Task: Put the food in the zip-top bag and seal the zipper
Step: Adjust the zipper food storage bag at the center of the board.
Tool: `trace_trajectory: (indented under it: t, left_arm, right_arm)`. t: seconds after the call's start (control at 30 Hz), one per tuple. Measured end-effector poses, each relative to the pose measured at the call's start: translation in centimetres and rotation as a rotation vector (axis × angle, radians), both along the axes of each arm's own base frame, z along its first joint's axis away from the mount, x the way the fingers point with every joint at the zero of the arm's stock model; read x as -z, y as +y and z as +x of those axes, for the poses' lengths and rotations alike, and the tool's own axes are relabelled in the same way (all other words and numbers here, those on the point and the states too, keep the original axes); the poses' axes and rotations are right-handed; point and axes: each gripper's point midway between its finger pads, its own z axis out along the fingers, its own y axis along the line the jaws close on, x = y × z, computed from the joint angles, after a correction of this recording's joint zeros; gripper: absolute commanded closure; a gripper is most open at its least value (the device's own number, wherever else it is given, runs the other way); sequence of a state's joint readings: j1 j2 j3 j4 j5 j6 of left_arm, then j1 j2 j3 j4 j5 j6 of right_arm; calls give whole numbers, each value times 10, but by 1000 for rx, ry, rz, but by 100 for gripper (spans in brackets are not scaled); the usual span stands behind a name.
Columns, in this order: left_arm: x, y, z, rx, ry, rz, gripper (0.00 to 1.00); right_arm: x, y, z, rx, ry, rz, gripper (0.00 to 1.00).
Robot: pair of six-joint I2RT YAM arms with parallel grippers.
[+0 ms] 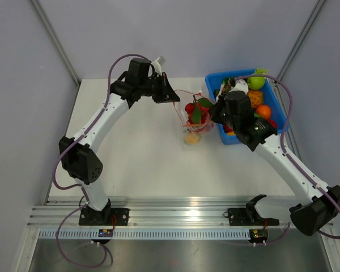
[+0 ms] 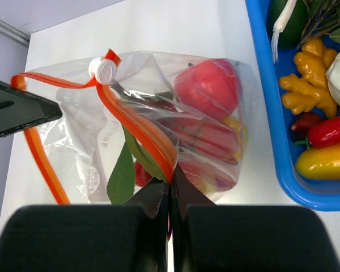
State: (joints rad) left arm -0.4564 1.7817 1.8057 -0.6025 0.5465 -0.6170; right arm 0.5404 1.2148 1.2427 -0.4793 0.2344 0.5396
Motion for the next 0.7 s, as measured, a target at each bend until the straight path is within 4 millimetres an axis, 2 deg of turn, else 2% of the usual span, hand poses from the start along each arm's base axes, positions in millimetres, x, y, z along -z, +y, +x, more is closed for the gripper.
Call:
trace_trajectory:
  t: [0.07,0.13,0.27,0.33,0.37,0.43,0.6,0.7]
  left_arm:
    - [-5,0,-1,2,-14,-4,100]
    - [-3,-1,-3,6,-14,-3,100]
    - [26,-8,-10,26,44,38,100]
    - [40,-11,-11,35,70,66,100]
    - [44,-11,-13,38,83,81,100]
    - [43,-11,-16,42,83,98,100]
    - [8,-14,-14,40,-1,76,100]
    - [-5,-13,-18,34,-43,70,100]
  right_arm:
    - [8,2,4,-2,9,-11,100]
    - [30,6,10,-3,57,-40,100]
    - [98,17,21,-22,215,-120,100]
    - [115,18,14,-42,266,-134,100]
    - [114,18,12,-47,270,-132,100]
    - [100,20,11,-58,247,-114,99]
    - [37,19,7,-71,97,-25,96]
    - [16,17,3,-70,37,7,95]
